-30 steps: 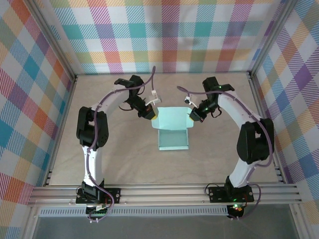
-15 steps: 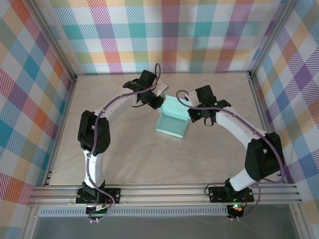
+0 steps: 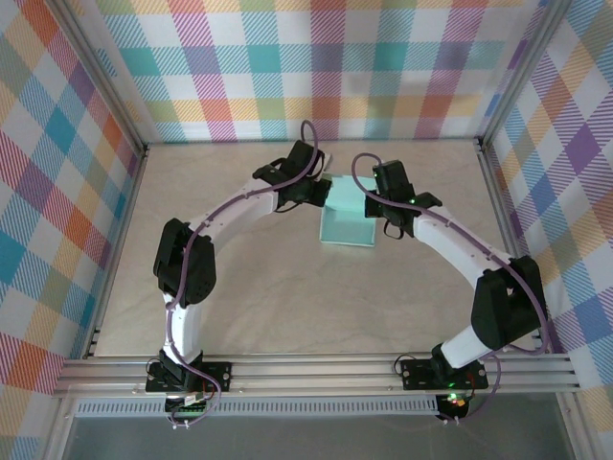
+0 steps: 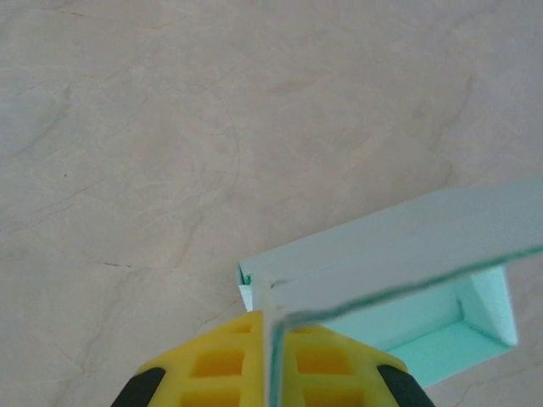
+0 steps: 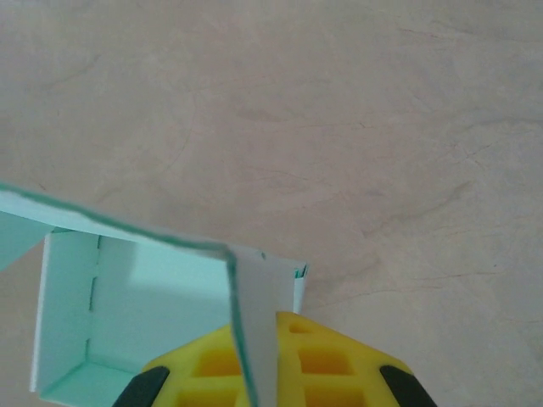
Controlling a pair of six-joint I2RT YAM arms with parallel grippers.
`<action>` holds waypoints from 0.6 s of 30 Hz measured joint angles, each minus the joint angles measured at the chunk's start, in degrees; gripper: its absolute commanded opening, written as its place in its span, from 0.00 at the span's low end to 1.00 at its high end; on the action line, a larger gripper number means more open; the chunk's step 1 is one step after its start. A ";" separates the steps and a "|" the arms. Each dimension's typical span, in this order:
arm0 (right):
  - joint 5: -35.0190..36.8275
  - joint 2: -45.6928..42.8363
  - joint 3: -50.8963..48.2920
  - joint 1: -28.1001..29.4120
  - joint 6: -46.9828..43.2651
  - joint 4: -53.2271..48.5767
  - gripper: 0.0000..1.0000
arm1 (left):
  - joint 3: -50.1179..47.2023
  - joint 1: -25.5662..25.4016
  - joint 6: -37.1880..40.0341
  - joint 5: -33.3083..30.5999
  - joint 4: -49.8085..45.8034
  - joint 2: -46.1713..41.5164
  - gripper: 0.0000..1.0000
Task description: Fold the paper box
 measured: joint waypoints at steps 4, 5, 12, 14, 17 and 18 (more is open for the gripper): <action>1.75 0.00 -2.75 1.03 4.94 4.17 0.00 | -1.55 -0.13 -5.31 -2.27 2.60 0.00 0.00; 1.95 0.00 -3.43 1.22 6.01 5.03 0.00 | -2.29 -0.31 -6.34 -2.86 3.56 -0.02 0.00; 3.87 0.20 -7.26 1.53 11.98 8.94 0.00 | -7.96 -2.54 -10.12 -6.91 10.56 -0.02 0.00; 4.70 0.63 -7.52 1.68 12.98 10.08 0.00 | -8.66 -2.75 -10.49 -8.22 11.69 -0.02 0.00; 5.38 0.83 -9.05 1.95 14.27 13.18 0.00 | -10.73 -3.02 -11.06 -9.60 14.14 -0.70 0.00; 5.49 0.83 -9.81 2.12 14.62 14.40 0.00 | -11.98 -3.13 -11.43 -10.12 15.06 -1.27 0.00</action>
